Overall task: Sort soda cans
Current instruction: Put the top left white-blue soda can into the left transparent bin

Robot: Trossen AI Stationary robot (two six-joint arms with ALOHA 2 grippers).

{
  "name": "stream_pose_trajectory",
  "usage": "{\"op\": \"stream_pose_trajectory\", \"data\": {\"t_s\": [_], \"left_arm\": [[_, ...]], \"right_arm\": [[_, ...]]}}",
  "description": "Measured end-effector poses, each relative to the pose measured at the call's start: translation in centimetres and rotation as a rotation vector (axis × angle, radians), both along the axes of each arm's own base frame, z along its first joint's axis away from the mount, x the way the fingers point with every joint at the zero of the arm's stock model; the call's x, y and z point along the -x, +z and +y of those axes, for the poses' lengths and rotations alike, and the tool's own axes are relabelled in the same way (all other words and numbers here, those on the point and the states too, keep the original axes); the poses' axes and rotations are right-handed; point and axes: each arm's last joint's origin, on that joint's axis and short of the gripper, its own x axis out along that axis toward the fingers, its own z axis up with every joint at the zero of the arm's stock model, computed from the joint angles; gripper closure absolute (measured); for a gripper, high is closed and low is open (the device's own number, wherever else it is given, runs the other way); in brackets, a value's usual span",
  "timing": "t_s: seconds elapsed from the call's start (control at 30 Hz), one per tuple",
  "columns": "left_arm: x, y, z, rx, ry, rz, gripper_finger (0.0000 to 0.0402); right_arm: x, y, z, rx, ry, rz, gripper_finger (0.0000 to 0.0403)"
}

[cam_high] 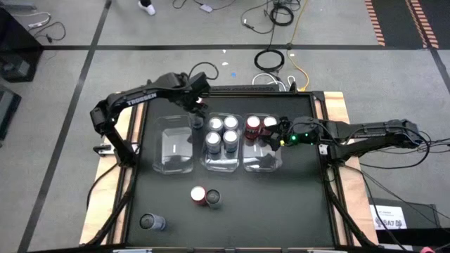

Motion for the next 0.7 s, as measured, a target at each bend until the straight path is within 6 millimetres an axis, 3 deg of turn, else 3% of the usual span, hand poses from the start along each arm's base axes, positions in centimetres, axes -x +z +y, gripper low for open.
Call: {"op": "stream_pose_trajectory", "data": {"t_s": [0.17, 0.37, 0.7], "left_arm": [[-0.2, 1.2, 0.1, -0.032, -0.03, -0.027, 0.0087], [-0.1, 1.2, 0.2, -0.077, -0.041, 0.008, 0.0087], [0.6, -1.1, 0.6, -0.039, -0.042, 0.089, 0.0087]], "right_arm": [[0.0, 0.0, 0.0, 0.003, -0.006, 0.0, 0.0067], [0.0, 0.0, 0.0, 0.004, -0.009, 0.0, 0.0067], [0.0, 0.0, 0.0, 0.005, -0.01, 0.0, 0.0067]]}}
